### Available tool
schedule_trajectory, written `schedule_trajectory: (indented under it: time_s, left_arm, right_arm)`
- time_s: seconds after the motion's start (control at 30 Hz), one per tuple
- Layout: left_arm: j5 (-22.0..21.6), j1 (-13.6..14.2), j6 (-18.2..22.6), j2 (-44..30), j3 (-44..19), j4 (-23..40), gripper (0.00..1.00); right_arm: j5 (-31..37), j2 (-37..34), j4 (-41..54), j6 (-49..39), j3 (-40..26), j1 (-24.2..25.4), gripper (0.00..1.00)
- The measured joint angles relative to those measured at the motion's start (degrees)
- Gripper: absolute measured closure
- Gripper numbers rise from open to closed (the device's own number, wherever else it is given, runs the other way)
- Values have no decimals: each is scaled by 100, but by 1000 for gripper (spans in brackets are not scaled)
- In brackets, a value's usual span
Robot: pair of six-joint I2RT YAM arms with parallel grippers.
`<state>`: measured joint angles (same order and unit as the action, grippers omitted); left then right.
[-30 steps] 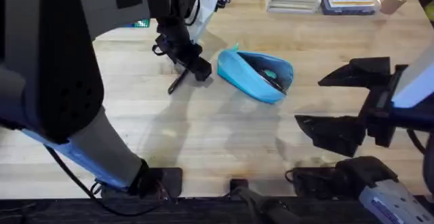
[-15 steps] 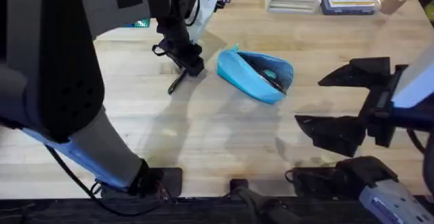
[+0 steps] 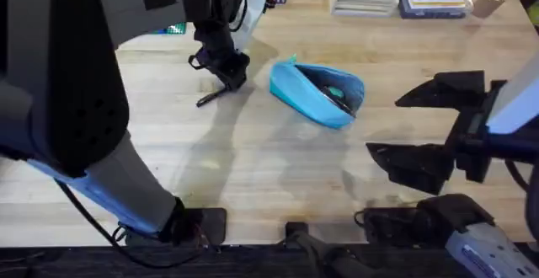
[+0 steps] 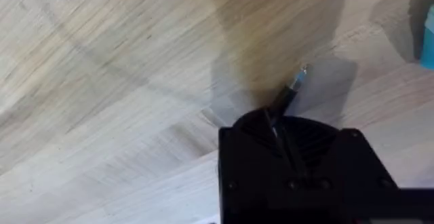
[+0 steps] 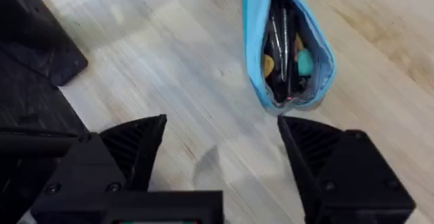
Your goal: Unzip the bag, pick up the pens from the table one at a time and place them inside, then zip the bag closed.
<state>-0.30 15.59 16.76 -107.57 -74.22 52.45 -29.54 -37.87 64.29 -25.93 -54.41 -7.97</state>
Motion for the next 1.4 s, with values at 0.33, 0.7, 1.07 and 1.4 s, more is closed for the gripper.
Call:
schedule_trajectory:
  time_s: [0.33, 0.7, 1.07, 1.4]
  left_arm:
    - [94, 2, -323, -23, -277, 0, 955]
    - [114, 2, -518, 1483, -476, 3, 956]
    - [436, 2, -514, 2605, -514, 79, 959]
    - [1726, 2, 64, 2641, -514, 45, 959]
  right_arm:
    - [0, 0, 2, 2, 2, 0, 5]
    - [0, 0, 183, 2, 0, 0, 5]
    - [-2, 0, 447, 2, 0, 0, 5]
    - [92, 0, 525, 600, 0, 0, 5]
